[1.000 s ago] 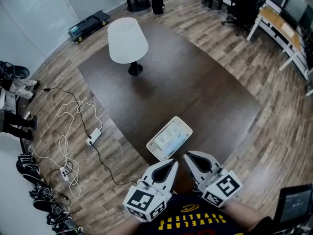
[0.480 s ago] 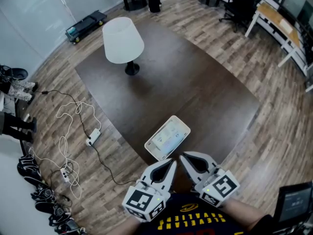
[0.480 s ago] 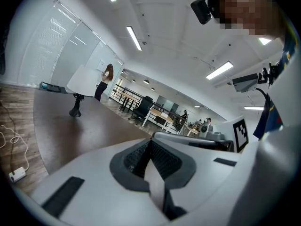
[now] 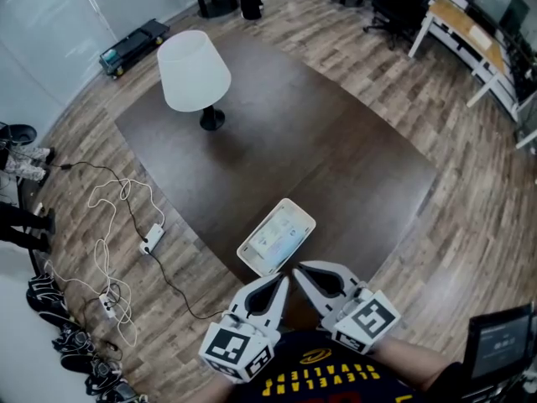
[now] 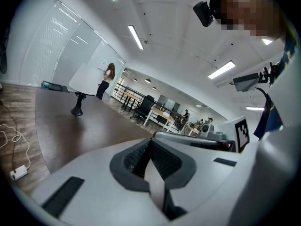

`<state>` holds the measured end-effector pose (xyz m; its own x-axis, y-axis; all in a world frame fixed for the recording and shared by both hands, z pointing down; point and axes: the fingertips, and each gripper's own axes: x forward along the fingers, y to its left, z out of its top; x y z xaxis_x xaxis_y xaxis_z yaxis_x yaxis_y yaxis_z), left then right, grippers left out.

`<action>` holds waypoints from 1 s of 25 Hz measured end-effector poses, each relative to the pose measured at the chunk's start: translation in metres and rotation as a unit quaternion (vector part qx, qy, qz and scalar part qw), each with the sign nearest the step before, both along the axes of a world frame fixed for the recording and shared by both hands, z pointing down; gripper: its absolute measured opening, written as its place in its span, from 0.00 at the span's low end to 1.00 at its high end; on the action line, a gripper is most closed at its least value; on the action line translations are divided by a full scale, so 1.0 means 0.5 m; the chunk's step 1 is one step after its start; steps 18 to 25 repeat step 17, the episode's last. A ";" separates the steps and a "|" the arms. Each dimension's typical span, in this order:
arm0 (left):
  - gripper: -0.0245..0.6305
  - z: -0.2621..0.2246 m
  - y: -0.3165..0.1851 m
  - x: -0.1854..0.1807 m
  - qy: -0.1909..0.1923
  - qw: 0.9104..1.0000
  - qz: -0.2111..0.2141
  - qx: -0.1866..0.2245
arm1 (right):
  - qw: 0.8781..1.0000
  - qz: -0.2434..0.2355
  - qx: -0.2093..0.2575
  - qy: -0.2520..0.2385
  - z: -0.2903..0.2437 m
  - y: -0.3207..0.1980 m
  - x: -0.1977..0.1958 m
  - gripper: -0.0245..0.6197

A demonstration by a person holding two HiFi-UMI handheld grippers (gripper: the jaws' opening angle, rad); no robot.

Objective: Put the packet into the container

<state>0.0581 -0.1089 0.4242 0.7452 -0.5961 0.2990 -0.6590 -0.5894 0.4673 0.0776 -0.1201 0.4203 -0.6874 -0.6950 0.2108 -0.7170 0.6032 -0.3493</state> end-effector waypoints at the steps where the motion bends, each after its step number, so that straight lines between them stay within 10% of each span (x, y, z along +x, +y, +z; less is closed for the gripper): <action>1: 0.04 0.001 0.000 0.000 0.000 1.000 -0.001 -0.001 | 1.000 -0.001 -0.001 0.000 0.000 -0.001 -0.001 0.05; 25: 0.04 -0.009 -0.005 -0.037 -0.011 1.000 -0.019 -0.016 | 1.000 -0.007 0.004 -0.001 -0.019 -0.013 -0.027 0.05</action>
